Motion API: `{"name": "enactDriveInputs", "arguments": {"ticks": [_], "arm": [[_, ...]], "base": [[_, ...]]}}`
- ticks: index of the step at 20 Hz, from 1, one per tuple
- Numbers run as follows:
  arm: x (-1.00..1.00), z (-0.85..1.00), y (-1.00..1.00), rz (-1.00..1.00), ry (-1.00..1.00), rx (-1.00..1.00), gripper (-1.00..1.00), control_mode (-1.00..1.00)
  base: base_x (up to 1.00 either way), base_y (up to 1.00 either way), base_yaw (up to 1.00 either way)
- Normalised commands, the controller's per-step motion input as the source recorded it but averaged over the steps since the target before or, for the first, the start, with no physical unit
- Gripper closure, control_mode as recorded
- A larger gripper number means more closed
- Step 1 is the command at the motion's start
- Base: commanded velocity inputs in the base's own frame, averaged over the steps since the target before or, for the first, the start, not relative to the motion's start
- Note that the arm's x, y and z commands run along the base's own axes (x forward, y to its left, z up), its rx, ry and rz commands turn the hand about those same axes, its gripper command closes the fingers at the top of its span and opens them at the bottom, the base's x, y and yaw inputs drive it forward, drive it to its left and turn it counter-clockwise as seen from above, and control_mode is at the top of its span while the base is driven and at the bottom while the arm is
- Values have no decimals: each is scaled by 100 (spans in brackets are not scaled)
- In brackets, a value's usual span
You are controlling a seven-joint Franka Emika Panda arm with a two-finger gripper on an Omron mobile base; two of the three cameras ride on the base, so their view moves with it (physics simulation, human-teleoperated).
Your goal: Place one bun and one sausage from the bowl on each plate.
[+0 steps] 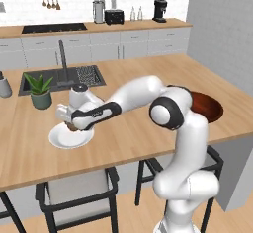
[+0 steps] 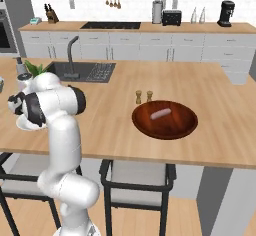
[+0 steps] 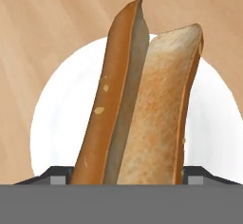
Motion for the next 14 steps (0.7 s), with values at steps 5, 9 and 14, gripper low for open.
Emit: {"name": "enactDriveInputs", "arguments": {"ticks": [5, 9, 14], "arm": [[24, -37, 33, 3, 19, -18, 100, -100], [34, -49, 0, 4, 3, -15, -100, -100], [1, -14, -3, 0, -2, -5, -100, -100]], "base": [[0, 0, 0], [0, 0, 0], [0, 0, 0]]}}
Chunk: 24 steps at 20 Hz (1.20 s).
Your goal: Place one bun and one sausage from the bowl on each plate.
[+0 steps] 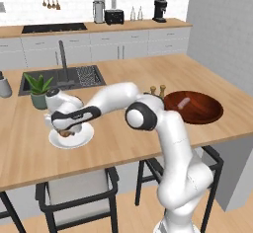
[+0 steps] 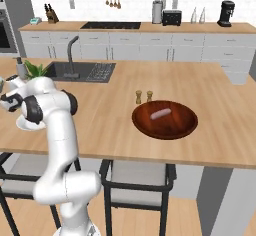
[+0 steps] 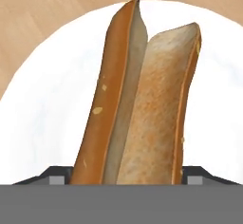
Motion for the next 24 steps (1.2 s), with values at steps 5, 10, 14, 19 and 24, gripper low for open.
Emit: {"name": "enactDriveInputs", "arguments": {"ticks": [5, 10, 14, 19, 24], "arm": [[-4, 0, -34, 0, -15, 0, -100, -100], [-28, 12, -67, 0, -21, 1, -100, -100], [-85, 70, -100, 2, -34, 4, -100, -100], [-54, 100, -100, 0, -22, 12, -100, -100], [-18, 97, -100, -1, -10, 16, -100, -100]], "base": [[0, 0, 0], [0, 0, 0], [0, 0, 0], [0, 0, 0], [0, 0, 0]]}}
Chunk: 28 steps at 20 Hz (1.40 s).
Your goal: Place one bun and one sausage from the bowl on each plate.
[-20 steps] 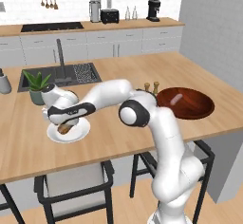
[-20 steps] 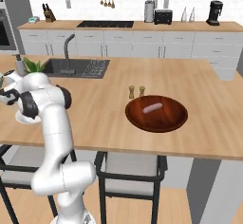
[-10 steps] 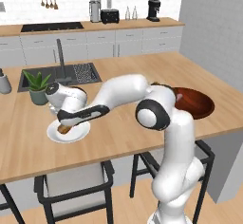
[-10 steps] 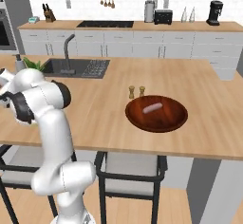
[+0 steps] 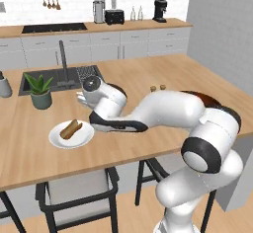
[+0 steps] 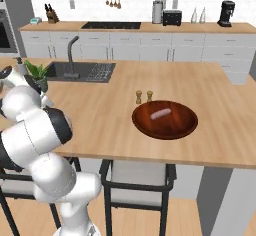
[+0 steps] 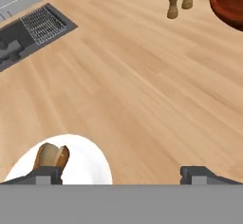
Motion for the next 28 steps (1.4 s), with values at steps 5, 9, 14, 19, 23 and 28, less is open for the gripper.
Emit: {"name": "enactDriveInputs", "arguments": {"ticks": [5, 9, 14, 19, 23, 28], "arm": [[-30, 65, -100, 0, -12, 16, -100, -100], [-41, 58, -100, 0, -10, 14, -100, -100], [-12, 45, -100, 0, 4, 10, -100, -100], [-1, 19, -100, -1, 25, 2, -100, -100], [19, 0, -100, -1, 36, -5, -100, -100], [20, -6, -100, 0, 29, -7, -100, -100]], "base": [[0, 0, 0], [0, 0, 0], [0, 0, 0], [0, 0, 0], [0, 0, 0], [0, 0, 0]]}}
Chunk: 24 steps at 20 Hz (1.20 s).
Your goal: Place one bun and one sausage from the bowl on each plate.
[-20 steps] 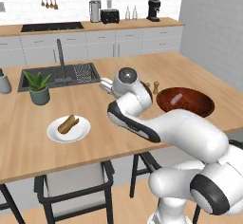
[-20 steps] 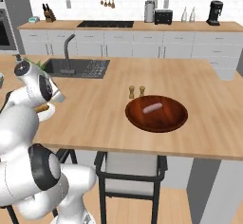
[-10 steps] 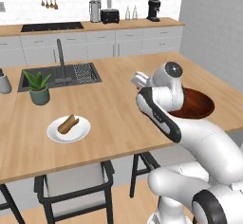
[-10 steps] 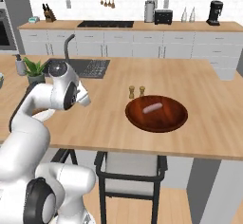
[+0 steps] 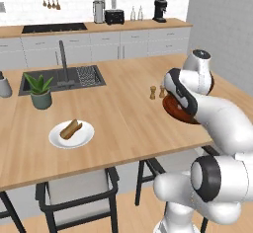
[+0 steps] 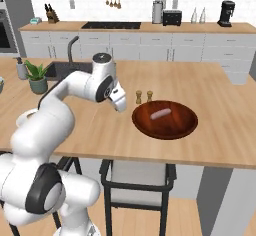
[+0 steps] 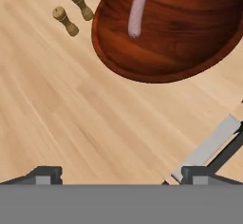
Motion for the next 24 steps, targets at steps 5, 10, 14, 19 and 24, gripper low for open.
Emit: {"name": "enactDriveInputs", "arguments": {"ticks": [5, 10, 14, 19, 24], "arm": [[25, -30, -100, 0, 29, -7, -100, -100], [35, -92, -96, 0, 11, -1, -100, -100], [57, -62, -29, 0, -15, 1, -100, -100], [61, -17, -30, -2, -7, 3, -100, -100], [76, -30, -7, 0, 0, 2, -100, -100]], "base": [[0, 0, 0], [0, 0, 0], [0, 0, 0], [0, 0, 0], [0, 0, 0]]}}
